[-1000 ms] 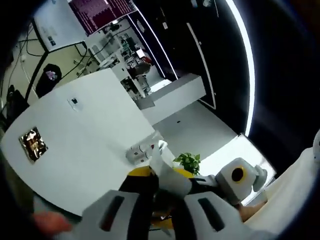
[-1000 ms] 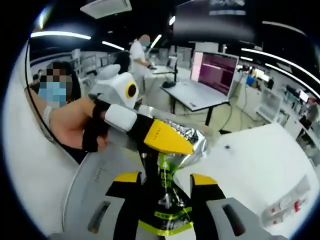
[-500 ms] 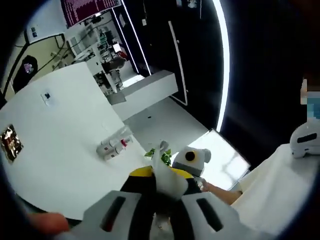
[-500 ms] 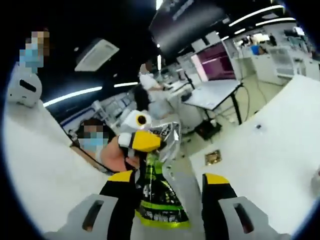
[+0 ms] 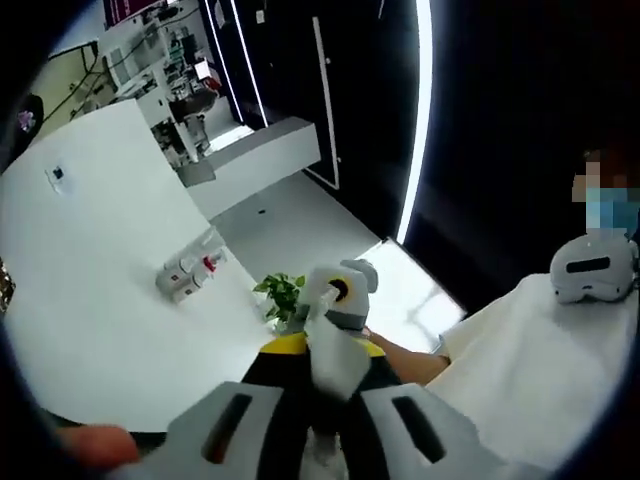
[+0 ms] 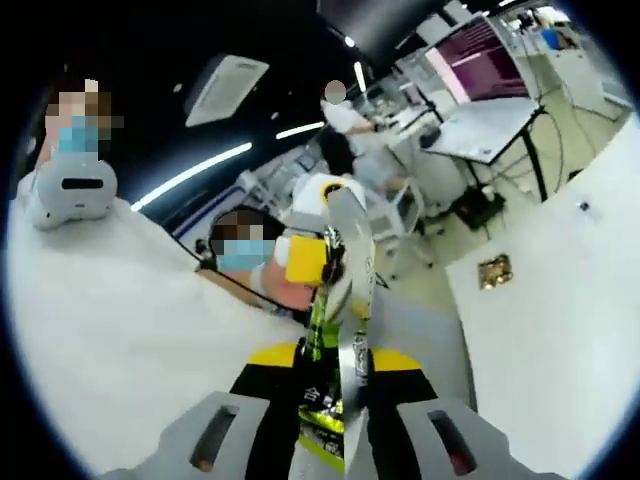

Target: Arrange the skincare products in the storage area until every visible bottle or jar stands upright without overlapping.

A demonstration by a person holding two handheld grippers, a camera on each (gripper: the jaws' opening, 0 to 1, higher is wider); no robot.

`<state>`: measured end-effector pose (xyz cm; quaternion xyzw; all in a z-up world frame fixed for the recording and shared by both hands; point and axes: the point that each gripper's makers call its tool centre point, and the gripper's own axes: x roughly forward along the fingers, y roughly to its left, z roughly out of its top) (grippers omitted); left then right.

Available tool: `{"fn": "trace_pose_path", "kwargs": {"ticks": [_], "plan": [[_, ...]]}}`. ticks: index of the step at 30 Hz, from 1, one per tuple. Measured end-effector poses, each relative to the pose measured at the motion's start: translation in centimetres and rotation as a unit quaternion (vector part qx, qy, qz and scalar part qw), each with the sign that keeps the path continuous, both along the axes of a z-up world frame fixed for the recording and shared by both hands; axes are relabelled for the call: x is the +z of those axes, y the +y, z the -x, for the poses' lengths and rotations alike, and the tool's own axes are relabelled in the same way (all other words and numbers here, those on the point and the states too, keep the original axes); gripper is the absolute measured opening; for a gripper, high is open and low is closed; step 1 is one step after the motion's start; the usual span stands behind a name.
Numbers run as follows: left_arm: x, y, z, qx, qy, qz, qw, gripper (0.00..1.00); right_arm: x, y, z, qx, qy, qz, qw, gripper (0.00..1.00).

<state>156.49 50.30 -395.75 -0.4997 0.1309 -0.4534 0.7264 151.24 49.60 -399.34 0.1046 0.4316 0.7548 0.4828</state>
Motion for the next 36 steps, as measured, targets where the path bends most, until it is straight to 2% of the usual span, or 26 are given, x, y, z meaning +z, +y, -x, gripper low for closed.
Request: {"fn": "trace_pose_path", "kwargs": {"ticks": [4, 9, 13, 16, 22, 24, 27, 29, 30, 33, 36], "plan": [[0.0, -0.1, 0.0, -0.004, 0.008, 0.004, 1.0000, 0.00, 0.3, -0.3, -0.3, -0.029, 0.038, -0.019, 0.9987, 0.19], [-0.1, -0.1, 0.0, -0.006, 0.011, 0.004, 0.9999, 0.00, 0.4, -0.4, -0.5, -0.061, 0.069, -0.031, 0.9953, 0.17], [-0.2, -0.2, 0.0, -0.009, 0.012, 0.003, 0.9999, 0.00, 0.6, -0.6, -0.9, -0.086, 0.107, -0.042, 0.9896, 0.11], [0.0, 0.1, -0.1, -0.003, 0.010, 0.009, 0.9999, 0.00, 0.8, -0.8, -2.2, -0.128, 0.128, -0.051, 0.9821, 0.06], [-0.4, 0.3, -0.5, 0.007, 0.022, 0.006, 0.9997, 0.00, 1.2, -0.9, -2.6, -0.143, 0.143, -0.062, 0.9774, 0.03], [-0.6, 0.8, -1.0, 0.018, 0.036, 0.016, 0.9991, 0.00, 1.7, -0.5, -3.1, -0.163, 0.165, -0.073, 0.9700, 0.02], [-0.8, 1.0, -1.5, 0.032, 0.043, 0.014, 0.9985, 0.00, 1.5, -0.3, -3.2, -0.171, 0.161, -0.069, 0.9695, 0.00], [-0.9, 1.4, -1.8, 0.042, 0.049, 0.018, 0.9978, 0.00, 1.4, -0.2, -3.6, -0.184, 0.167, -0.070, 0.9659, 0.00], [-1.0, 1.6, -1.9, 0.048, 0.051, 0.019, 0.9974, 0.00, 1.3, -0.2, -3.7, -0.191, 0.170, -0.071, 0.9641, 0.00], [-0.9, 2.3, -2.3, 0.060, 0.055, 0.034, 0.9961, 0.00, 1.7, -0.1, -4.5, -0.223, 0.189, -0.089, 0.9522, 0.00], [-1.0, 2.3, -2.5, 0.067, 0.056, 0.028, 0.9957, 0.01, 1.8, -0.1, -5.6, -0.269, 0.215, -0.100, 0.9337, 0.00]]}}
